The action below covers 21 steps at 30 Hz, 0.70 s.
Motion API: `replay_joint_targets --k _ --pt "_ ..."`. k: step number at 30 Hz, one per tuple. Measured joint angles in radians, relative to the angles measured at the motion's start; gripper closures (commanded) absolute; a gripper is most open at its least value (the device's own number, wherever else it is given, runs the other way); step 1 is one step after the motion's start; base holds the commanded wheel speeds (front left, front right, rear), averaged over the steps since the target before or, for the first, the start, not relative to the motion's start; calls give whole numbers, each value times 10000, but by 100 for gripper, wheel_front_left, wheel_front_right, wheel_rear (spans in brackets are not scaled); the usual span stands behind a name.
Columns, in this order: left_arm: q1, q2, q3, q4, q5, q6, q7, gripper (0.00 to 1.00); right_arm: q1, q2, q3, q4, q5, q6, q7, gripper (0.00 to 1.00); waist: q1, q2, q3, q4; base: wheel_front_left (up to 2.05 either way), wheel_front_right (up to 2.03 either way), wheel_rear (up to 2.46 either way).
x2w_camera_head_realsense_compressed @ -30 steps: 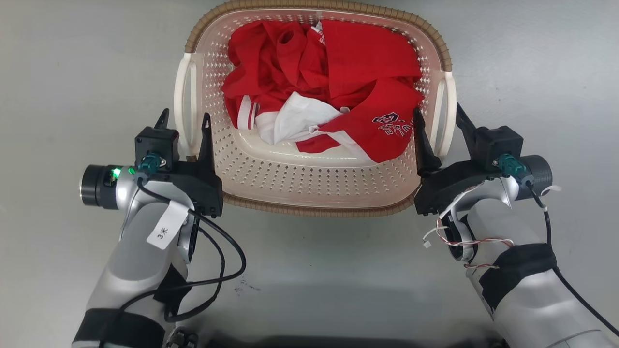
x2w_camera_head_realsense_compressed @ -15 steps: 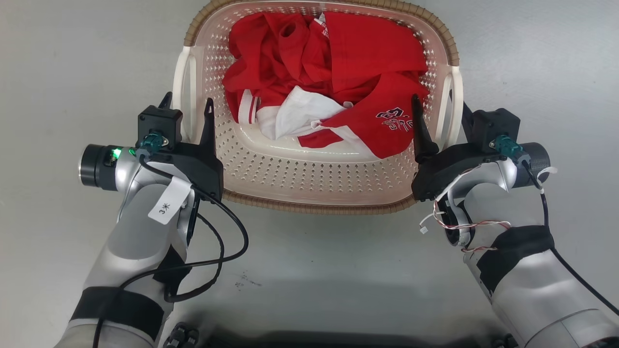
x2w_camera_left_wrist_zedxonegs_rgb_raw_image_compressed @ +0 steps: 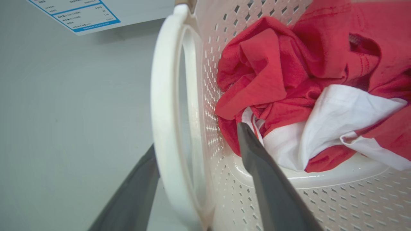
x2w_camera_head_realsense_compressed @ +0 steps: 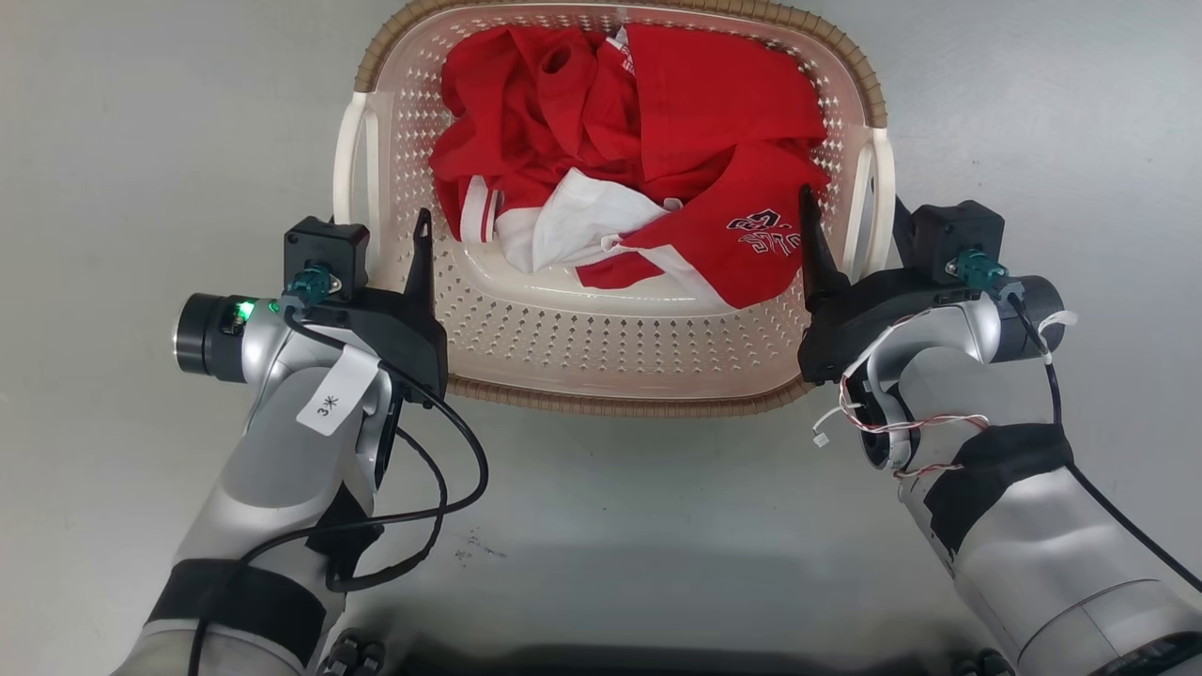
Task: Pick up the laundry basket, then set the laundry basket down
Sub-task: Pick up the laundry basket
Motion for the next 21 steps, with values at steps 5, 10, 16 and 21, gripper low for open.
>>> replay_joint_targets --k 5,10,16,21 --pt "-20 0 -326 38 -424 31 42 0 -42 0 267 178 291 -38 52 0 0 0 -59 2 0 0 0" --pt "-26 0 -654 84 -635 105 132 0 -234 0 537 224 640 -40 75 0 0 0 -126 4 0 0 0" --pt "-41 6 -974 165 -997 178 217 0 -241 0 853 286 917 -50 79 0 0 0 -198 7 0 0 0" --pt "-144 15 -1262 201 -1160 263 311 0 -290 2 1012 364 1252 -52 79 3 0 1 -240 12 0 0 0"
